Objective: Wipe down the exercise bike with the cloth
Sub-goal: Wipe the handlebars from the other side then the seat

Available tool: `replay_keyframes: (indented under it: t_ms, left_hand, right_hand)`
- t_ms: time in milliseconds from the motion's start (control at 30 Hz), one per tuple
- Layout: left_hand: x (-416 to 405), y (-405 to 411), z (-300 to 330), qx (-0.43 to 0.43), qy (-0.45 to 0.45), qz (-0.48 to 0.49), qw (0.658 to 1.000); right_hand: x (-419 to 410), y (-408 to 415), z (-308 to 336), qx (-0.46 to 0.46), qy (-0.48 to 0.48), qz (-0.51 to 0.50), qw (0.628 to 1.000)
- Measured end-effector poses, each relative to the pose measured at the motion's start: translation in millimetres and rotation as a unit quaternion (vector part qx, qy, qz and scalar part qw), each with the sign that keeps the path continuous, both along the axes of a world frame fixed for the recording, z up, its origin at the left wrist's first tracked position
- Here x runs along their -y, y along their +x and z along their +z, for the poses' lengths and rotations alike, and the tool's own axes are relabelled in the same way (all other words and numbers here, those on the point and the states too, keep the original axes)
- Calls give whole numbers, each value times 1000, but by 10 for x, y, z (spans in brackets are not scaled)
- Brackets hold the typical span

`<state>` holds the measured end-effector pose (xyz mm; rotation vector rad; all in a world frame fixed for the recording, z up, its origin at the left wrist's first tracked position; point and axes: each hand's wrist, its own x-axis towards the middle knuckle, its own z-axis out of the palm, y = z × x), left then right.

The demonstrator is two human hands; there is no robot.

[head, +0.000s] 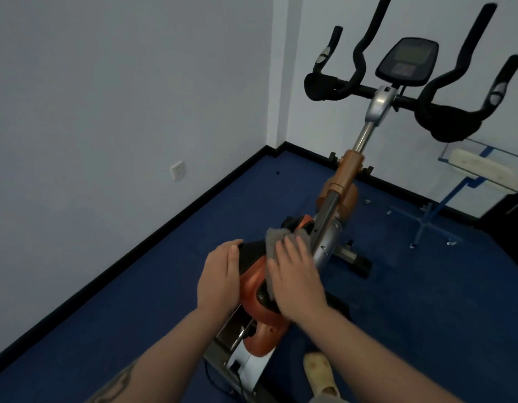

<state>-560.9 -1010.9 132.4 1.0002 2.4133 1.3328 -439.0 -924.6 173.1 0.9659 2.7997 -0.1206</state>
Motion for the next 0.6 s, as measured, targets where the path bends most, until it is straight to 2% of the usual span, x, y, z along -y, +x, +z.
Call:
replay_keyframes:
  t_ms: [67,133,233,333,400,467,600]
  left_hand:
    - [8,-5,-8,0,0,-3,1000]
    - [6,4,-11,0,6,1,1000]
    - [-2,5,-15,-4,6,0,1000]
    - [-2,4,-17,-6,1,-2,1000]
    - [-12,11,-8,-16,-2,4,1000]
    - [-20,24,-4,-25,-4,4,1000]
    - [4,31,-3,-26,-5,-2,1000]
  right_hand:
    - [-34,-32,-9,-18,2,-25,1000]
    - [289,-2,-39,-40,12,-49,998]
    - [768,168,-54,-131,-68,-102,984]
    - [731,239,-239,-116,-66,-84,987]
    - [535,180,-241,-173,-101,-156,967]
    - [345,89,-139,-230,-160,-243,929]
    - [426,162,-147,-244,-201,-248,916]
